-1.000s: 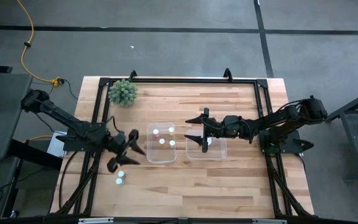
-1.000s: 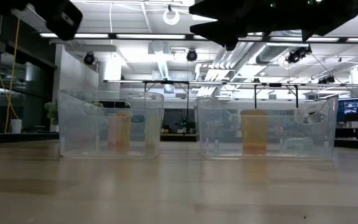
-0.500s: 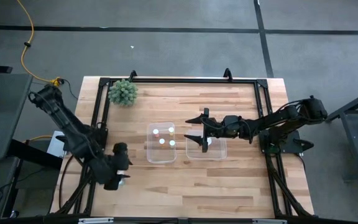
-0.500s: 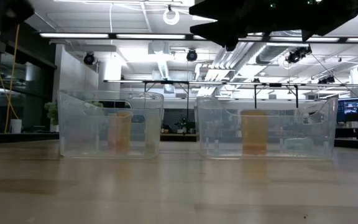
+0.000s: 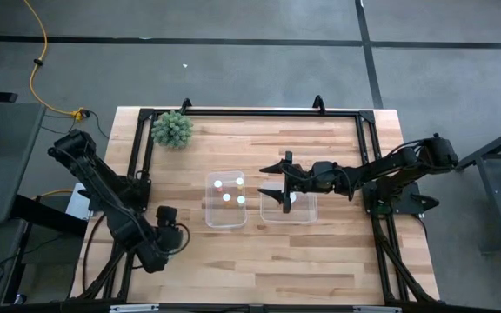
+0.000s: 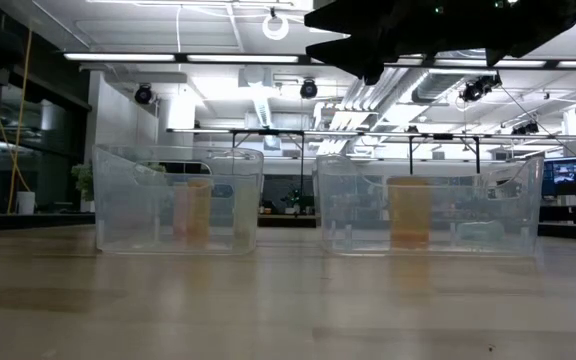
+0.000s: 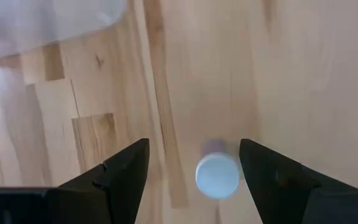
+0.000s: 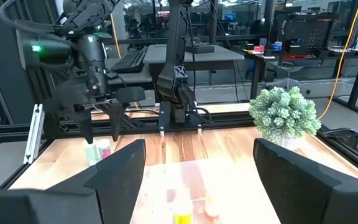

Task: Pick and place medicine bottles into bin by pill shape (circle, oval)
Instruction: Put the blue capsule bottle into the right transparent bin

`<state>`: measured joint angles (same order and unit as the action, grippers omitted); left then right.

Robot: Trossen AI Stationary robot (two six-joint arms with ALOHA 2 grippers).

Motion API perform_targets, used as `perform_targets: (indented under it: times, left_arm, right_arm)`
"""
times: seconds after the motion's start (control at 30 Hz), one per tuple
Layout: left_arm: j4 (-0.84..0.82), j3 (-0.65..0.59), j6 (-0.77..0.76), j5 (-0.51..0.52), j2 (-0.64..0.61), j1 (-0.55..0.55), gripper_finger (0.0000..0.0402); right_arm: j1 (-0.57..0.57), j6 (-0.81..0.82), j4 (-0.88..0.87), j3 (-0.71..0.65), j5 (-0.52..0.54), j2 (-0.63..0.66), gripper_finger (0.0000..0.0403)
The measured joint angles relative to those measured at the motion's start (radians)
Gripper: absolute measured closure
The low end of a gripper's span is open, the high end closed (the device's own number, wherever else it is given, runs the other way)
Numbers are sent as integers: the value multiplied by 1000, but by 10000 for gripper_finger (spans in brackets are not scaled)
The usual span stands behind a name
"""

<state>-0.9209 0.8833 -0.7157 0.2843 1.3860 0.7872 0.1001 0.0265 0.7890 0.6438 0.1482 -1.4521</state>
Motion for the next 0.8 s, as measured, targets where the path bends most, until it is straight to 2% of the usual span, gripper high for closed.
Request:
perform_targets:
  times: [0.17, 0.33, 0.53, 0.8]
  left_arm:
    - [-8, 0, 120, -35, 6, -9, 161]
    - [-7, 6, 93, -33, 0, -45, 161]
    - [-7, 6, -36, -119, 0, -83, 161]
    - [-6, 6, -376, -146, 0, -153, 161]
  right_arm:
    - [0, 0, 0, 0, 0, 0, 112]
    - [0, 0, -4, 0, 0, 0, 112]
    - [0, 1, -10, 0, 0, 0, 112]
    - [-2, 22, -24, 0, 0, 0, 112]
